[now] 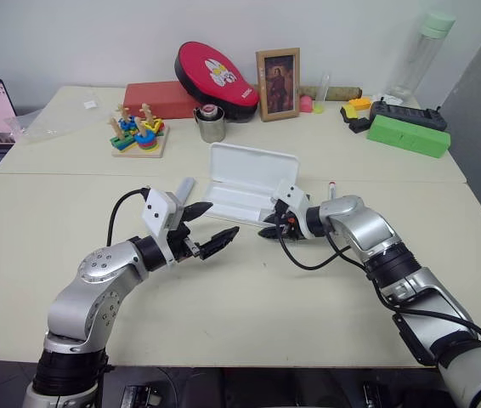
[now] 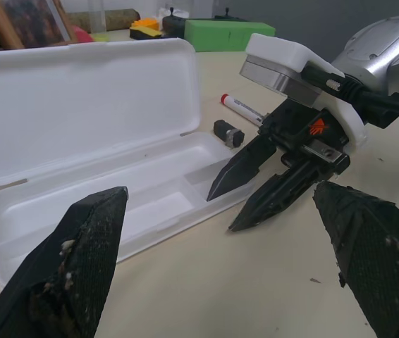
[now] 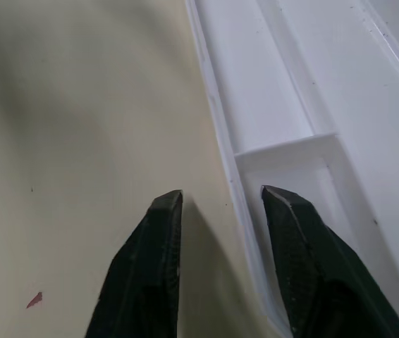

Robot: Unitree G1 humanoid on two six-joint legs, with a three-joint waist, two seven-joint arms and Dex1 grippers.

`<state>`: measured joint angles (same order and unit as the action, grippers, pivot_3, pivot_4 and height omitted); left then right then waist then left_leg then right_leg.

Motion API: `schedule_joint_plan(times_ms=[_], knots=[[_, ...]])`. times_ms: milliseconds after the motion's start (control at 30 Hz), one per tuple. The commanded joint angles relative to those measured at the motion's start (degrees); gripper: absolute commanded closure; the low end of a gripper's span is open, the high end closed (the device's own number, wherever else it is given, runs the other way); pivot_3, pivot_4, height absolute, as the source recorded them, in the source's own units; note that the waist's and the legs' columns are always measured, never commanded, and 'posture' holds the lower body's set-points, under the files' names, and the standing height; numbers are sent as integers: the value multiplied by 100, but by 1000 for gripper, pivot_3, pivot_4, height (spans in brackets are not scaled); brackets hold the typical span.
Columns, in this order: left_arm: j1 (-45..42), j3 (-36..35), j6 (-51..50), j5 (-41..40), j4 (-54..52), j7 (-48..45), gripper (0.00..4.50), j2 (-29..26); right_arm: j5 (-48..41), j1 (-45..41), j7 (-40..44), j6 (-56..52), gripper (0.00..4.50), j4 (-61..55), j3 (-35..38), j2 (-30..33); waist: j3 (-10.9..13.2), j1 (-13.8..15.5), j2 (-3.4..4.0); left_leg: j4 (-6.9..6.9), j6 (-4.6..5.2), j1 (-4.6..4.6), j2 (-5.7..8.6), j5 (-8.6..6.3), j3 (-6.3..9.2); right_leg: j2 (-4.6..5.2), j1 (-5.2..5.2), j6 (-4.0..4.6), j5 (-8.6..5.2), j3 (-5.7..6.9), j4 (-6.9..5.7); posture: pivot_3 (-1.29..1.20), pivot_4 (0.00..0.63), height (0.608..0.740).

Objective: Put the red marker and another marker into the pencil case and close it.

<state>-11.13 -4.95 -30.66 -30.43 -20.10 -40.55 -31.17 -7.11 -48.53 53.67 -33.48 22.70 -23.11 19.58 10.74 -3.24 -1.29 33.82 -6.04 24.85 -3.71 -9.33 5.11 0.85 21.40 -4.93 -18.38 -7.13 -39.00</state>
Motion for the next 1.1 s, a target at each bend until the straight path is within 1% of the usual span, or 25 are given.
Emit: schedule_joint_plan(times_ms=[33,67,133,167,200,400,533,700,833,1000,1100], knots=[[-110,-163,118,-91,-76,7,0,19,44,4,158,183,3580,-150,84,0,0,-1,0,0,0,0,0,0,0,0,0,0,0,0,0,0,150,740],[-113,-165,115,-96,-76,5,0,17,46,22,197,215,3871,-196,82,5,0,-1,0,0,0,0,0,0,0,0,0,0,0,0,0,0,150,740],[-98,-185,103,-118,-96,-1,0,6,41,82,318,306,4196,-319,73,29,0,-2,0,0,0,0,0,0,0,0,0,0,0,0,0,0,150,740],[-84,-201,92,-135,-116,2,0,2,33,120,395,332,4473,-396,58,52,0,-3,0,0,0,0,0,0,0,0,1,0,0,0,0,0,150,740],[-69,-226,81,-162,-129,10,0,8,36,163,457,372,4489,-473,38,72,0,-4,0,-1,0,0,0,0,0,0,0,0,0,0,0,0,150,740],[92,-339,-39,-335,-317,5,0,-33,17,539,716,462,4489,-1200,-29,183,0,-4,0,-1,0,0,0,0,3,0,0,0,0,2,0,0,150,740],[330,-357,-130,-403,-484,-62,0,-135,4,1057,954,445,4489,-1980,-206,422,0,-4,0,-2,0,0,0,0,4,0,-2,0,0,2,0,0,150,740],[469,-301,-226,-505,-666,-91,0,-224,3,1554,1085,342,4489,-2606,-313,658,0,-2,0,-1,0,0,0,0,5,0,-2,0,-1,3,1,0,150,740],[446,-268,-287,-533,-705,-85,0,-222,28,1710,1022,297,4489,-2759,-313,672,0,-2,0,2,0,-2,-1,0,6,-1,-5,-1,-2,3,2,0,150,740],[352,-177,-363,-585,-737,-103,0,-247,128,1675,793,286,4489,-2706,-248,562,0,-2,0,3,0,-3,0,0,6,-2,-5,-1,-1,2,2,0,150,740],[251,-78,-439,-613,-787,-122,0,-239,-114,1701,716,139,3944,-2872,45,552,0,-2,0,3,0,-2,0,0,6,-2,-5,-1,-1,2,2,0,150,740]])
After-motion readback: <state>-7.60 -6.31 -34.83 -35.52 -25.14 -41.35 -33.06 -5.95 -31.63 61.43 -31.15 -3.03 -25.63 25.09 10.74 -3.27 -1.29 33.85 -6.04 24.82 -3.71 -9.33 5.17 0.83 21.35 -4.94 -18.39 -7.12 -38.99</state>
